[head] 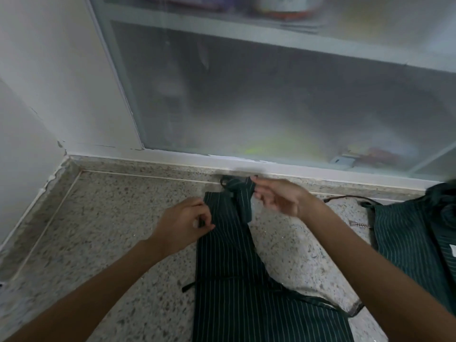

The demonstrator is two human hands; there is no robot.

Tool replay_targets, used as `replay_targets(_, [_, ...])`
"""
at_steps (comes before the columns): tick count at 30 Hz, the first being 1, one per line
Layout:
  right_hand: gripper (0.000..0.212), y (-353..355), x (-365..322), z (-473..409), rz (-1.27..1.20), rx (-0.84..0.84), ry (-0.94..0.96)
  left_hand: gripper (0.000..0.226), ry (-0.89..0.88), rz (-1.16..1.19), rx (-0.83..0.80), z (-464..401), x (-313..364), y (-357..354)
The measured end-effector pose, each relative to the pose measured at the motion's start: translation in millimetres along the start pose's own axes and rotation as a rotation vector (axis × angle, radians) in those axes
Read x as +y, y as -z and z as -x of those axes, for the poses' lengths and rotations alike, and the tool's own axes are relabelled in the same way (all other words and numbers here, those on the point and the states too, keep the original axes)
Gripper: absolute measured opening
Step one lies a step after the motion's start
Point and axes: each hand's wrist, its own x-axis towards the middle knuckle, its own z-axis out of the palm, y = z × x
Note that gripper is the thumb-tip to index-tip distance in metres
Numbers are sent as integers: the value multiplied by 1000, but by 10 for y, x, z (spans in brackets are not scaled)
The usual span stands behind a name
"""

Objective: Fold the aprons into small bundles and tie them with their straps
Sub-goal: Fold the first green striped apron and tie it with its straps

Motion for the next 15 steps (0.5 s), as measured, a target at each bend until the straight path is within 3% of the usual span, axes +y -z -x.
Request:
replay_targets(2, [26, -4, -282, 64, 311, 163, 196, 30, -3, -41, -147, -40, -17, -83])
replay_targets(4, [14, 56, -491, 74, 442, 334, 383, 54, 4, -168, -328, -81, -83, -202])
replay_targets(6, [16, 181, -580, 65, 285, 425, 428, 68, 65, -321, -509, -140, -129, -274])
replay_targets(8, [16, 360, -540, 53, 53, 458, 423, 75, 159, -350, -589, -175, -133, -315])
replay_targets(10, [21, 567, -387, 11, 105, 519, 392, 60, 190, -311, -482, -203, -135, -325])
replay_targets(13, [33, 710, 42, -21, 806, 762, 318, 47, 350, -182, -166, -229, -180, -305])
replay_targets(15, [29, 532, 286, -20, 989, 782, 539, 54, 533, -49, -120, -282, -250, -293])
